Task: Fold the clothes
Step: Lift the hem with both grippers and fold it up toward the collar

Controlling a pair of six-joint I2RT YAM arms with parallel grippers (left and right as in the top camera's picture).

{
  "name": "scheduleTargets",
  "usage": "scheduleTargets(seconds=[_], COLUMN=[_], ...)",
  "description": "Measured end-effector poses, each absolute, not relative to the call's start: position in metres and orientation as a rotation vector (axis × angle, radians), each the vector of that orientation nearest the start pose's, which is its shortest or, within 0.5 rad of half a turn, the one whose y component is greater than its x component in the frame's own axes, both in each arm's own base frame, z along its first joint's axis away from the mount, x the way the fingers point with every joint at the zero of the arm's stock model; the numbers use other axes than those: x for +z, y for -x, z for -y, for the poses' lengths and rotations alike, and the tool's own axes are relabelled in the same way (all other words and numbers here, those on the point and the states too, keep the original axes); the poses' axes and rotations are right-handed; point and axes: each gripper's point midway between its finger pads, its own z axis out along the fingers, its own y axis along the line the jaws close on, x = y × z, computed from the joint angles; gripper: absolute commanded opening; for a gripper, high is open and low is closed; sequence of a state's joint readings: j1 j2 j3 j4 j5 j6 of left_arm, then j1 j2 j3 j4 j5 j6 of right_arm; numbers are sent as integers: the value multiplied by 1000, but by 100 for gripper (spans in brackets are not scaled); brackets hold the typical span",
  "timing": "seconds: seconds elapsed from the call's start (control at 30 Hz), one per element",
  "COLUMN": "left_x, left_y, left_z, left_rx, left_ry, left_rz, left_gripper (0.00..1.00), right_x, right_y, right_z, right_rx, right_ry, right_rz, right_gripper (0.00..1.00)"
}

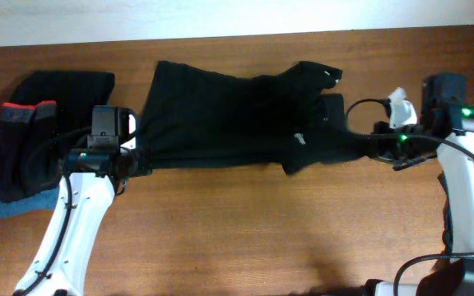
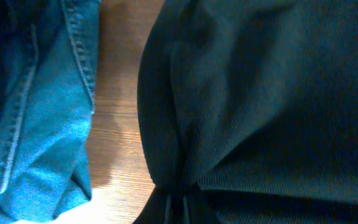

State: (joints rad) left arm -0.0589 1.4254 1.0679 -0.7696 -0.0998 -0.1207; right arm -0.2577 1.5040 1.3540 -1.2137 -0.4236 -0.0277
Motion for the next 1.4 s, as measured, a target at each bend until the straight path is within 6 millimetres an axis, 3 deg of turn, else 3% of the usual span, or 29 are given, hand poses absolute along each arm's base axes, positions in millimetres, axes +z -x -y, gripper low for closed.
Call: scheduleTargets(seconds=[0.17,0.37,0.53,0.7,0.93,1.13,1.2,1.27,1.3,1.33,1.4], left_x=[125,130,152,166,145,117,105,93,87,79,66], left_y=[-338,-348,-382,-403,-430,-445,-448,-449,-450,-449,-448], left_z=[-2,-3,-2,1,1,3,3,3,3,2,1], left_rx=[89,83,57,28,21,19,21,22,25,27,34], left_ry=[131,139,141,138,140,138,138,141,142,144,143], left_rz=[-2682,-2638,-2473,-2374,-2357,-2378,-2396,-2418,-2429,-2447,-2478], left_gripper=[0,2,2,2,2,2,11,29,42,60,84], right_x=[173,173,178,189,180,141,128,111,103,93,78], right_y=[-300,-299,-321,-353,-381,-414,-420,-423,-423,-422,-421], right_z=[24,28,29,16,5,15,16,17,18,18,19], right_rx=[566,571,529,480,383,347,347,350,351,351,352], right_ry=[-347,-350,-273,-134,-85,-142,-153,-165,-170,-177,-201], right_rz=[-2827,-2820,-2738,-2631,-2605,-2623,-2639,-2671,-2688,-2714,-2752], right_gripper=[4,4,4,4,4,4,4,9,21,33,44])
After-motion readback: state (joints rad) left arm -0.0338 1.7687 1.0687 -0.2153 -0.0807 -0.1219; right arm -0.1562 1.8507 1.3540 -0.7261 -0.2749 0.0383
